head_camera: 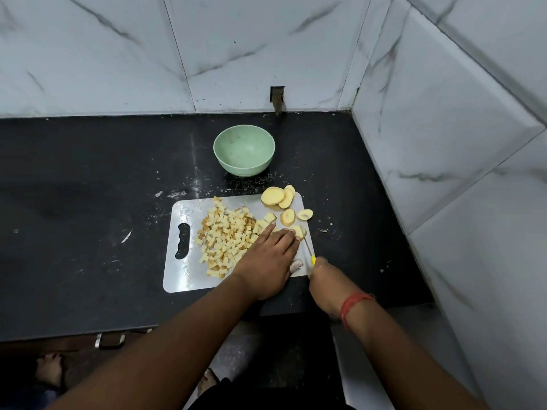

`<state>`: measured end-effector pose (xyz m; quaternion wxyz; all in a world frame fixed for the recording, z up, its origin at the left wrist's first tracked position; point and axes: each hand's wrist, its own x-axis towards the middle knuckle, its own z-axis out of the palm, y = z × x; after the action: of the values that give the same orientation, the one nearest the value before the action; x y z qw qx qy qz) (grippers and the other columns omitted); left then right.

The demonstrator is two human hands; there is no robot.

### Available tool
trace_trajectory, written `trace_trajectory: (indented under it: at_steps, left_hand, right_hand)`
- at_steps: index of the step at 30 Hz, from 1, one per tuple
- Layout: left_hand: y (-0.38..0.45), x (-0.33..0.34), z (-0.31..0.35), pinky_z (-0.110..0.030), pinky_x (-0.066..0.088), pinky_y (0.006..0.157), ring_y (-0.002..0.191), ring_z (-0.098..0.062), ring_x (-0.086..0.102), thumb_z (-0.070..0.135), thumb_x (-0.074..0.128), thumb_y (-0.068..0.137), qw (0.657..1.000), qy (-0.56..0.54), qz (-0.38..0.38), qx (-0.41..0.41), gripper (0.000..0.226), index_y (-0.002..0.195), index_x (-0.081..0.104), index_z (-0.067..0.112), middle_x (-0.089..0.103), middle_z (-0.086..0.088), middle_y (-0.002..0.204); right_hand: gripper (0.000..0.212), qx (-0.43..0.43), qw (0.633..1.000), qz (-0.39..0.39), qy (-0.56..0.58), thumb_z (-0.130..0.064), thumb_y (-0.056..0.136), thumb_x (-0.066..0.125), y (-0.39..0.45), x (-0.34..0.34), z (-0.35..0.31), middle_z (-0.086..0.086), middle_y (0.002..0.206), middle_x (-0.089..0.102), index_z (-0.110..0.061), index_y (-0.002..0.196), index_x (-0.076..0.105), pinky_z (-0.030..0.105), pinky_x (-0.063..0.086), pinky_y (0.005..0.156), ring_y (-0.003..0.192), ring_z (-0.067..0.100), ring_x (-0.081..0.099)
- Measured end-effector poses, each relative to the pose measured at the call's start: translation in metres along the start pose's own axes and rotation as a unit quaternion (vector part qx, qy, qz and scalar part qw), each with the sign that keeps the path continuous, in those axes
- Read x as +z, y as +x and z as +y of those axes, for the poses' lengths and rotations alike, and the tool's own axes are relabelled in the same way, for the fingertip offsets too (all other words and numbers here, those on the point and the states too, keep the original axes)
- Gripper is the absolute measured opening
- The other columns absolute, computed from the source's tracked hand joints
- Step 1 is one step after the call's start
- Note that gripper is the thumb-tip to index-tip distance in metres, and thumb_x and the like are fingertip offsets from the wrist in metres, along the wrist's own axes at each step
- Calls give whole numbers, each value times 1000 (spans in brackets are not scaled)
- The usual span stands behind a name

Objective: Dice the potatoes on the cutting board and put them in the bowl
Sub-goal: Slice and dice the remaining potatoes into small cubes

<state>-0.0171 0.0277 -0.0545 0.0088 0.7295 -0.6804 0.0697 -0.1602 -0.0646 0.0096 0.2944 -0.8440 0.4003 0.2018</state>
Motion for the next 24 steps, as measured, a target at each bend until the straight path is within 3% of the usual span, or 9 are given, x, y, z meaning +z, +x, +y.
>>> trace_trajectory:
  at_steps: [4,8,11,18,21,24]
  left_hand:
    - [1,2,3,-53,25,124,138,-30,46,45,27,107,1000,-12,6,-19,62,149,50,5,53,-14,146]
    - [-4,2,0,-55,24,124,142,-31,44,48,28,107,1000,-18,14,-20,64,149,50,6,51,-14,150]
    - [-10,1,-2,-54,21,125,148,-33,36,52,26,107,999,-17,9,-34,68,151,47,5,46,-15,156]
    - [-13,0,-5,-54,15,127,149,-31,34,51,20,106,998,-35,-28,-53,67,153,46,10,45,-10,158]
    - [-12,-2,-6,-56,13,127,150,-30,33,52,17,106,997,-37,-37,-55,69,154,44,11,45,-9,158]
    - [-10,-6,-2,-54,7,128,151,-31,29,52,10,105,996,-29,-56,-62,73,157,40,11,41,-10,160]
  right_hand:
    - [26,10,1000,-5,10,-13,101,37,-25,13,16,16,118,58,-3,124,41,27,41,78,107,32,59]
    - [8,6,997,63,42,-17,103,41,-36,10,15,13,107,64,-10,104,44,25,36,67,93,26,63]
    - [12,-1,996,82,46,-18,101,42,-26,3,7,17,106,63,-8,107,46,27,36,68,94,31,62]
    - [31,18,998,30,-45,-7,98,41,1,-9,-19,20,123,59,5,127,41,30,42,78,111,30,60]
    - [31,-4,1000,13,-29,-10,99,42,3,-11,-24,22,125,56,3,127,47,37,45,88,115,36,56]
    - [31,-12,1000,3,-18,-10,98,42,0,-9,-21,22,123,56,2,126,49,38,45,87,114,38,56]
